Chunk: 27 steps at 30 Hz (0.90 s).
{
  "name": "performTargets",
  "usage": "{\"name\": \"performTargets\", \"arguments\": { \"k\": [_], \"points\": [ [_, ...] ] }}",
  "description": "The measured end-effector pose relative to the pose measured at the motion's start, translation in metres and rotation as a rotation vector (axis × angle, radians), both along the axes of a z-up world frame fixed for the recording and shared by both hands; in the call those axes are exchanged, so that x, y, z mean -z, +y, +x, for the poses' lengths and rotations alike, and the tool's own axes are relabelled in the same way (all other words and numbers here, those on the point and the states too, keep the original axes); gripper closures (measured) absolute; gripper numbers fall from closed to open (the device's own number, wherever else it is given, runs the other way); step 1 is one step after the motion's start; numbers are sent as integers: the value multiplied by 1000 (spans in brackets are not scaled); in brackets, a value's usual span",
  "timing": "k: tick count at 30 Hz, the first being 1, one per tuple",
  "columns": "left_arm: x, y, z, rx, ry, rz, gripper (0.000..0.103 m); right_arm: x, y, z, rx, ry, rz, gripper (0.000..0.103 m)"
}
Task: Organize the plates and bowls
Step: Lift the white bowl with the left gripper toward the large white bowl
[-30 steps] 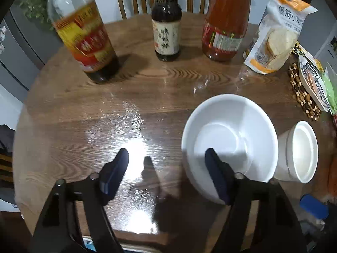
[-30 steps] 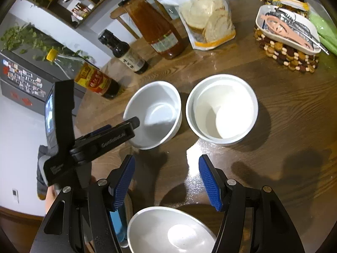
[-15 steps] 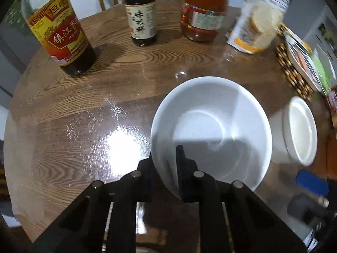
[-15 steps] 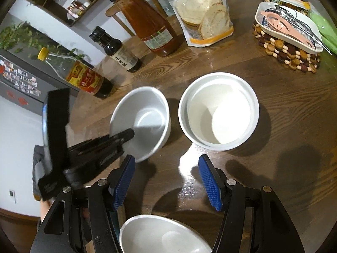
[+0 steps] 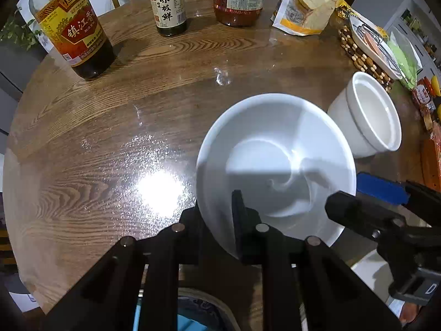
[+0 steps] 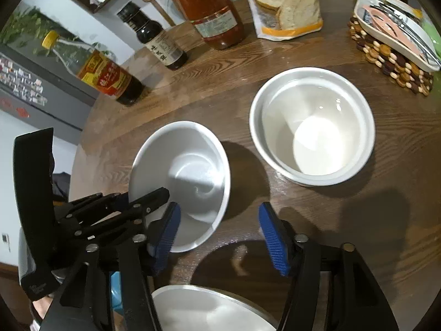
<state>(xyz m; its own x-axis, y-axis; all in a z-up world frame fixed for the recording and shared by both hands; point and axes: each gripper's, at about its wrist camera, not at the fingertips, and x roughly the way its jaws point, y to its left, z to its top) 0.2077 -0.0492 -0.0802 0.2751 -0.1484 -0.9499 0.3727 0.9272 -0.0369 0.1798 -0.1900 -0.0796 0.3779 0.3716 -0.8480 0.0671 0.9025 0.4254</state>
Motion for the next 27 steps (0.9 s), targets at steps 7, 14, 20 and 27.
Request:
{"name": "performTargets", "arguments": {
  "k": [7,14,20,27],
  "points": [
    [1,-3,-2,-2,-13,6,85,0,10,4,-32,-22,-68,85],
    [3,-8,3,-2,-16,1,85,2,3,0,-8,-39,-60,91],
    [-4,-10,0,-9,-42,-1,85,-15,-2,-14,1,-94,-65,91],
    [-29,-12,-14,-10,-123,-12,85,-39,-8,-39,16,-155,-43,91]
  ]
}}
